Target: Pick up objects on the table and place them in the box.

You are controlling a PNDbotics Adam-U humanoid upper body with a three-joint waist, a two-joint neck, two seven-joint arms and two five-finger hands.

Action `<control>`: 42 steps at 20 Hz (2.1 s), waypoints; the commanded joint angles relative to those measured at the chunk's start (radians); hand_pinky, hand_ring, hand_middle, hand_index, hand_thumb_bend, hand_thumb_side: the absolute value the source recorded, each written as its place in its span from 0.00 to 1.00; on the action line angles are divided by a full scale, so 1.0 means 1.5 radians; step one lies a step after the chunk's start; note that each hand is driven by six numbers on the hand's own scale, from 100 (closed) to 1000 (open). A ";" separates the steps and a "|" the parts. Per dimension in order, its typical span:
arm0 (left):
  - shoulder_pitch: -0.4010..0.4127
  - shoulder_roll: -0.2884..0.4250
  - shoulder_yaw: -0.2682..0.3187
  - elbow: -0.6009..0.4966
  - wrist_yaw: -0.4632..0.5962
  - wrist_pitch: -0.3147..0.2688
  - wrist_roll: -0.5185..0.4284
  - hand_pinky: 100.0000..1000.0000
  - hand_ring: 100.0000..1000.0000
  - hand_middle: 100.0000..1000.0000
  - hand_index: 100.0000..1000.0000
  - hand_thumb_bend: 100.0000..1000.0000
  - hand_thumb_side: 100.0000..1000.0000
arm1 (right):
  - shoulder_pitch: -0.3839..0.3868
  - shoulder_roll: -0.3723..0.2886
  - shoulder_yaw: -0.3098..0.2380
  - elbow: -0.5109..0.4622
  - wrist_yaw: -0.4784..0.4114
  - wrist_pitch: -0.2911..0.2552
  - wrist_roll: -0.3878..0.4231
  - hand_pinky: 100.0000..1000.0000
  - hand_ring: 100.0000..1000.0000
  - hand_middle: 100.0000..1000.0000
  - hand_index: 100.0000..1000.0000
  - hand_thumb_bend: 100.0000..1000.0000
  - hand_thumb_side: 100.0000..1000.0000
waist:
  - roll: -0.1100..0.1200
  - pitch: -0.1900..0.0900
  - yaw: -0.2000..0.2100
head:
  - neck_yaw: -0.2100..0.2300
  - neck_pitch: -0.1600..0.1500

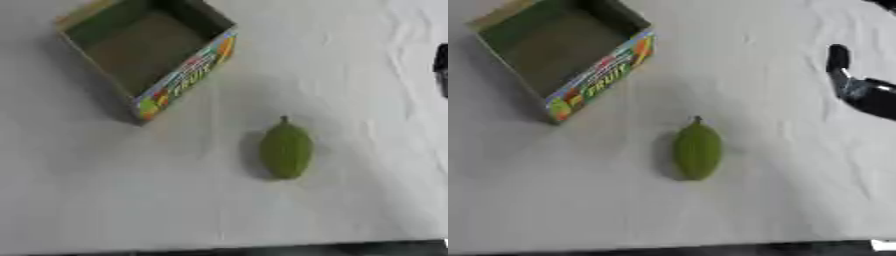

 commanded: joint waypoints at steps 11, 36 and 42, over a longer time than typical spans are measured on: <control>0.007 0.023 -0.002 -0.010 0.004 -0.008 -0.007 0.57 0.56 0.55 0.78 0.00 0.53 | -0.056 -0.177 0.160 -0.010 0.176 -0.060 0.040 0.86 0.87 0.86 0.95 0.00 0.11 | 0.001 -0.015 0.008 | -0.015 0.003; -0.002 0.025 -0.009 -0.010 0.015 -0.010 -0.021 0.57 0.56 0.55 0.78 0.00 0.54 | -0.160 -0.252 0.288 -0.010 -0.005 -0.047 0.377 1.00 0.95 0.89 1.00 0.00 0.11 | -0.002 -0.011 0.025 | -0.037 -0.010; -0.005 0.026 -0.012 -0.010 0.019 -0.010 -0.024 0.57 0.56 0.56 0.78 0.00 0.54 | -0.197 -0.247 0.325 -0.010 -0.033 -0.052 0.428 1.00 0.94 0.89 1.00 0.00 0.04 | -0.003 -0.011 0.030 | -0.045 -0.013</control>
